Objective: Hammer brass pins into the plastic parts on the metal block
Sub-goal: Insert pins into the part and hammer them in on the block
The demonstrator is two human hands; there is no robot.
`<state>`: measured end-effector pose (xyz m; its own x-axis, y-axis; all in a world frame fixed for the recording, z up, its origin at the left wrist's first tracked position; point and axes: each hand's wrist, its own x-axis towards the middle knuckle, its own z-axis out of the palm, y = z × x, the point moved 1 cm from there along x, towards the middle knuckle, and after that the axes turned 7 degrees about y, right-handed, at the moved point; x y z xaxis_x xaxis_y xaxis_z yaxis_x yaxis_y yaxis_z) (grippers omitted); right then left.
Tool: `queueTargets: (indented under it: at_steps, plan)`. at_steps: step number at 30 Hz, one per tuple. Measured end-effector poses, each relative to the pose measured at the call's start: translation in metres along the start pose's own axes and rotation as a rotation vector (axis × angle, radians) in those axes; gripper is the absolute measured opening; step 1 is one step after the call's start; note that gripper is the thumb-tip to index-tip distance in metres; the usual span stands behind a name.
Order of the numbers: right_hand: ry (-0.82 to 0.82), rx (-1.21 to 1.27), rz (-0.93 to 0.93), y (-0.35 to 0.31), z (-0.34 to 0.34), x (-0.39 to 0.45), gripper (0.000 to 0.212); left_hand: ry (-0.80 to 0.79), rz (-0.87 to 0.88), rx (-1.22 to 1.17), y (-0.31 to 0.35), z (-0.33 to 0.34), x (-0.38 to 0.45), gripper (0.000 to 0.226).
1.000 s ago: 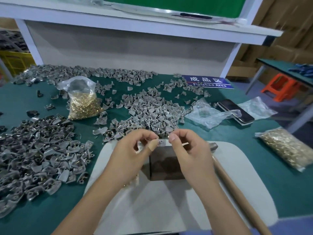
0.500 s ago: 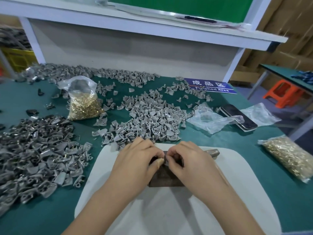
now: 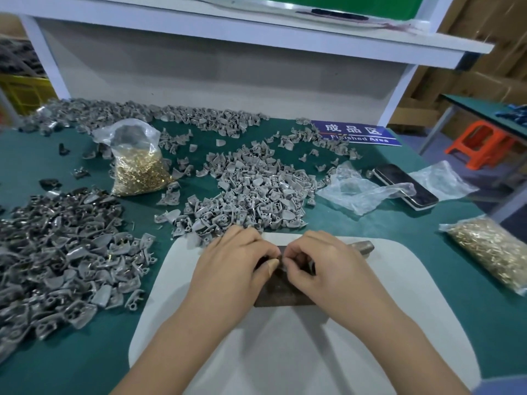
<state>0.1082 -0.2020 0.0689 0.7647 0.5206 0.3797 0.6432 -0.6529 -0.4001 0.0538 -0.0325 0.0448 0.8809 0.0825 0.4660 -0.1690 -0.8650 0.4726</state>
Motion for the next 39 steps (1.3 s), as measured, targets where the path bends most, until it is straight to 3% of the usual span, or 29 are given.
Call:
queueTargets:
  at_steps: [3, 17, 28, 35, 39]
  plan:
    - [-0.012, -0.070, 0.005, -0.003, 0.001, 0.000, 0.008, -0.007, -0.010, 0.007, 0.000, 0.000, 0.000, 0.012]
    - [0.040, 0.089, 0.140, 0.000, 0.012, 0.000, 0.004, 0.004, -0.054, -0.003, 0.003, 0.001, -0.002, 0.011]
    - [0.147, 0.219, 0.041, 0.008, 0.017, -0.012, 0.005, 0.021, -0.048, -0.007, 0.005, 0.000, -0.001, 0.009]
    - [0.074, 0.023, 0.063, -0.001, 0.008, -0.004, 0.006, 0.011, -0.043, 0.021, 0.005, 0.001, 0.000, 0.010]
    - [0.008, -0.233, -0.023, -0.015, 0.004, -0.003, 0.015, 0.016, -0.037, 0.043, 0.007, 0.001, 0.000, 0.012]
